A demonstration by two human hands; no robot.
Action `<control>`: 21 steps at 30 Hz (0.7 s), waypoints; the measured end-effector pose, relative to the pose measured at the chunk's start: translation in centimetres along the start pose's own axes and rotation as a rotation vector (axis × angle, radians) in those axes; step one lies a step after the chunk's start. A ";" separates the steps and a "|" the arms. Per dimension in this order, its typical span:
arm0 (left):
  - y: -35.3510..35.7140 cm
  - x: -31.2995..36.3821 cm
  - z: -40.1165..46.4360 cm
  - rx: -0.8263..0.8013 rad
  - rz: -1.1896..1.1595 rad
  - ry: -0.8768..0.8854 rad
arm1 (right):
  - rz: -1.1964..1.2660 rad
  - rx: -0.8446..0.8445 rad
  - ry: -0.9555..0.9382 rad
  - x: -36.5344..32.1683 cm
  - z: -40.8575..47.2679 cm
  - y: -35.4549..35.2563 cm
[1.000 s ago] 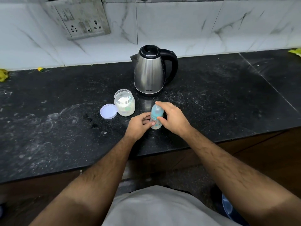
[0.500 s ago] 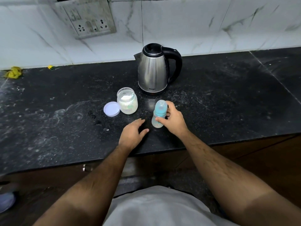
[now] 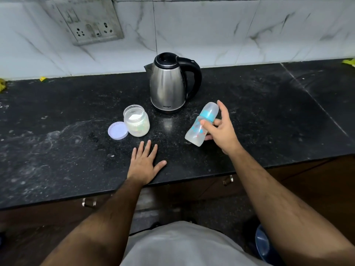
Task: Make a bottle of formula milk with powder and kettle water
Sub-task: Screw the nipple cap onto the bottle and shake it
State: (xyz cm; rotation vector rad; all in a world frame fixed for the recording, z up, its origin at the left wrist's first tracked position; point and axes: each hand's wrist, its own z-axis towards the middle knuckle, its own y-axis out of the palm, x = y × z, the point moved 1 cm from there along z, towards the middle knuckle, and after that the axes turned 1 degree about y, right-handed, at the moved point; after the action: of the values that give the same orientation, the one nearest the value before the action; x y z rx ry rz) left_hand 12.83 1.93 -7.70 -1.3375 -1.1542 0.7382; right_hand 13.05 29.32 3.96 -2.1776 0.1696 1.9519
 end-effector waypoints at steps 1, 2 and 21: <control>0.0 0.0 0.0 0.007 0.001 -0.003 | 0.012 -0.003 -0.004 -0.4 0.0 -0.1; 0.2 -0.1 0.0 0.007 0.005 -0.003 | 0.026 -0.004 -0.003 -0.7 0.0 -0.2; 0.9 -0.4 -0.1 0.054 0.017 -0.005 | 0.171 -0.027 0.011 -0.9 -0.2 0.4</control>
State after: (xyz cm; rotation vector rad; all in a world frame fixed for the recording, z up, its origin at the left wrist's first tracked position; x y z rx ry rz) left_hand 13.02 1.64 -8.68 -1.3028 -1.1202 0.7800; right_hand 13.08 28.86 4.81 -2.2583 0.3434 2.0424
